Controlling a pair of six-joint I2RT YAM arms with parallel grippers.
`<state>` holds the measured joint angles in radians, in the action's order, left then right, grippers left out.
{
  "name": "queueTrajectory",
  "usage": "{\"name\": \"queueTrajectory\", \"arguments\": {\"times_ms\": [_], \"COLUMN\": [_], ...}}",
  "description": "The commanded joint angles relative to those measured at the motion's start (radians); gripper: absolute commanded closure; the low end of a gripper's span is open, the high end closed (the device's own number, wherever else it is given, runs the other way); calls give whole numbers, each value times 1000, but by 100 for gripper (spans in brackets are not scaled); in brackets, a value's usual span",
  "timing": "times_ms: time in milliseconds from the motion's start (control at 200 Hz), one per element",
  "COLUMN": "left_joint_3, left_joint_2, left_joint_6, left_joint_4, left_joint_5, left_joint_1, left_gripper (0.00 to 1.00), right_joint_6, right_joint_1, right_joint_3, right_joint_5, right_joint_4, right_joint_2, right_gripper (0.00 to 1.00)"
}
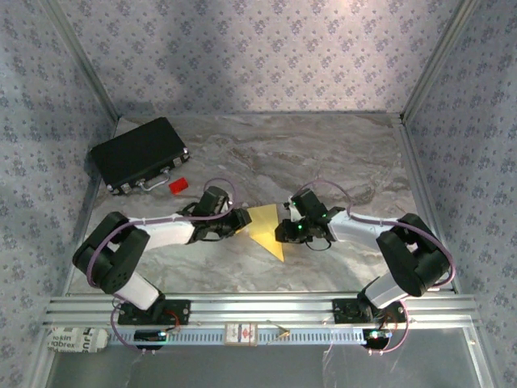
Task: Fold a paper plane with a square sheet of paper (pick it up from the middle)
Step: Third fold the triangle at the center of the table.
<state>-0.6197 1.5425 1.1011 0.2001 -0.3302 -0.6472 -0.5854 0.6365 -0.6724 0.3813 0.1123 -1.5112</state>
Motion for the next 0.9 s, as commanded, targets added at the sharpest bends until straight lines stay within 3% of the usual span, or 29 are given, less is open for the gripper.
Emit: {"name": "queueTrajectory", "arguments": {"times_ms": [0,475,894], "left_joint_3": [3,0,-36], "left_joint_2": [-24,59,116], "left_joint_6": [-32,5,18], "left_joint_4": [-15,86,141], "left_joint_5": [-58,-158,-218], "left_joint_1": [15,37,36], "left_gripper": [64,60,60], "right_joint_6": [12,12,10], "right_joint_1": [-16,-38,-51], "right_joint_3": [-12,0,17], "right_joint_5": [14,38,37], "right_joint_4": [-6,-20,-28], "right_joint_2": [12,21,25], "right_gripper": [77,90,92]}}
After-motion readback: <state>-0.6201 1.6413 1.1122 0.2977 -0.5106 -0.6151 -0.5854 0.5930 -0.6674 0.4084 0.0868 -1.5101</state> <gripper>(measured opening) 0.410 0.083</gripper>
